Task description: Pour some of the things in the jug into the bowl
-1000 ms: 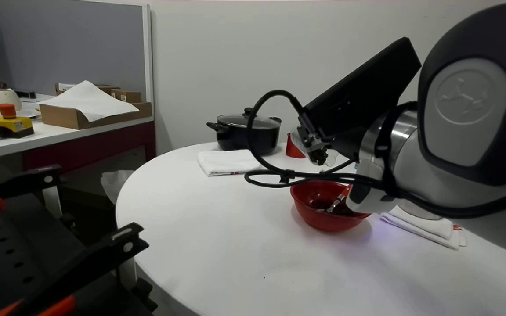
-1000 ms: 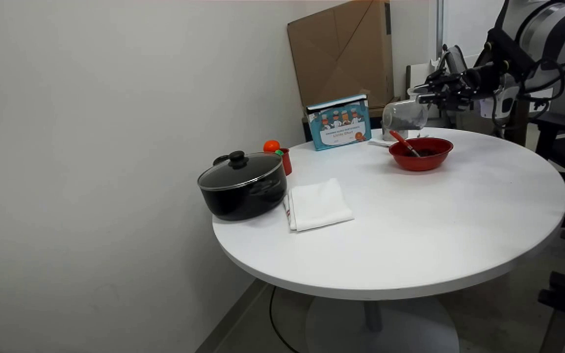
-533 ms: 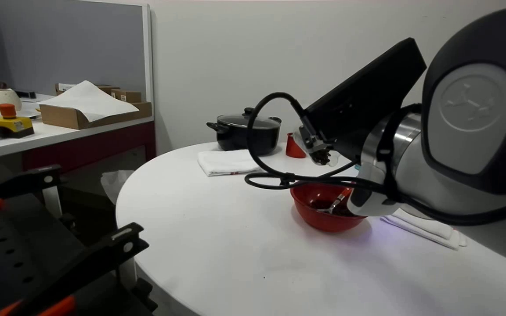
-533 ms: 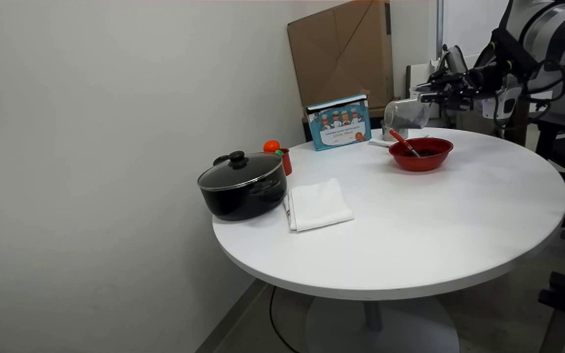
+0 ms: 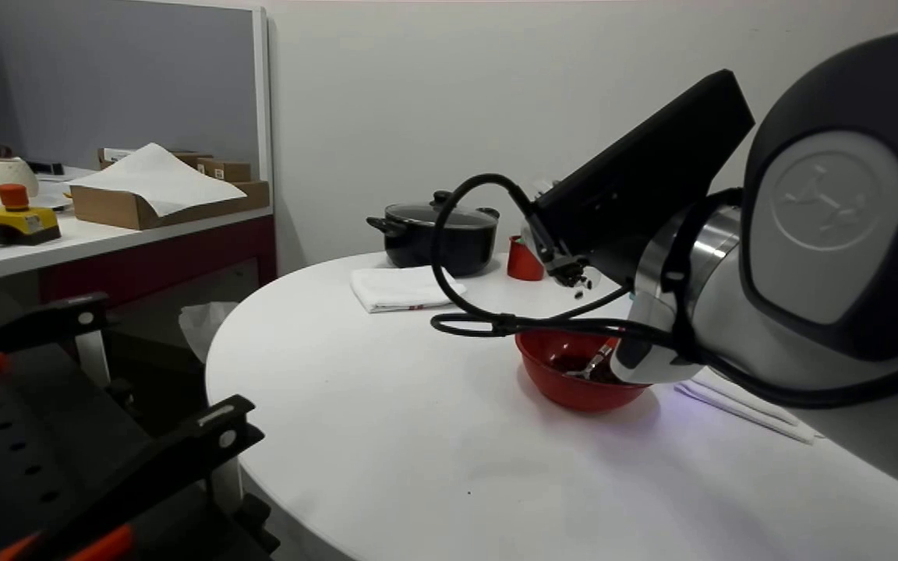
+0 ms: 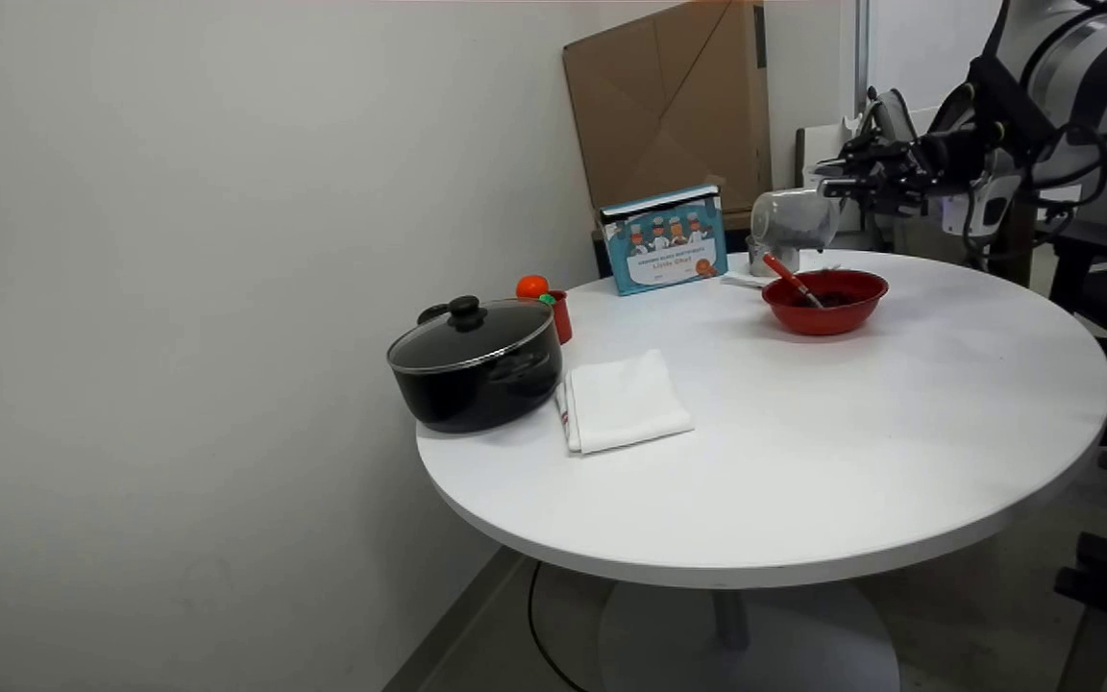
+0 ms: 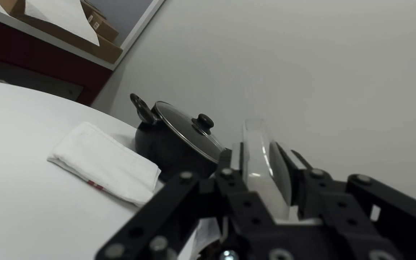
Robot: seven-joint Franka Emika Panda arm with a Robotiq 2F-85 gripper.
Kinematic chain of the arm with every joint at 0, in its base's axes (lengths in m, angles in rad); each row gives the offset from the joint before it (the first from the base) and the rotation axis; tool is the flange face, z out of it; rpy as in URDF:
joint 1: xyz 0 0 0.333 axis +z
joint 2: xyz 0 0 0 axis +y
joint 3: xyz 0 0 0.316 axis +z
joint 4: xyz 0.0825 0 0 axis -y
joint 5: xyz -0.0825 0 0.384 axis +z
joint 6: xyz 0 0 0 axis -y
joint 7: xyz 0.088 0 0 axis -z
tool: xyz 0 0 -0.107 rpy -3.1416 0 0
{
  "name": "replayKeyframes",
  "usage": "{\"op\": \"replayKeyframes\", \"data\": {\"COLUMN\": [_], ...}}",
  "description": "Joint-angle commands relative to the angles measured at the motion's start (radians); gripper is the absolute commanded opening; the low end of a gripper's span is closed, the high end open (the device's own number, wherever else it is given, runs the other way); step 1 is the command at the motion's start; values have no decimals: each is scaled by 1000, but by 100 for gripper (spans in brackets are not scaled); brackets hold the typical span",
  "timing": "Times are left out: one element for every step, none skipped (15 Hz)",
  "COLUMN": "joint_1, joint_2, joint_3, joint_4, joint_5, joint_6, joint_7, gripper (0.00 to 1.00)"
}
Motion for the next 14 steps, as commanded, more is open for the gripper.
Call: {"op": "replayKeyframes", "data": {"joint_1": [-3, -4, -4, -4, -5, -6, -7, -8, -10, -11, -12, -13, -11, -7], "joint_2": [13, 13, 13, 13, 13, 13, 14, 14, 16, 17, 18, 19, 19, 17], "joint_3": [-7, -8, -9, -10, -10, -11, -11, -11, -11, -12, -12, -12, -14, -18], "joint_4": [4, 3, 2, 1, 0, -1, -2, -2, -2, -2, -2, -2, -1, -2], "joint_5": [31, 36, 39, 42, 44, 47, 49, 52, 55, 57, 58, 60, 59, 54], "joint_6": [-51, -54, -55, -56, -57, -57, -58, -60, -64, -67, -70, -71, -68, -61], "joint_7": [-32, -34, -36, -38, -39, -39, -38, -38, -39, -41, -41, -41, -40, -35], "gripper": [6, 6, 6, 6, 6, 6, 6, 6, 6, 6, 6, 6, 6, 6]}}
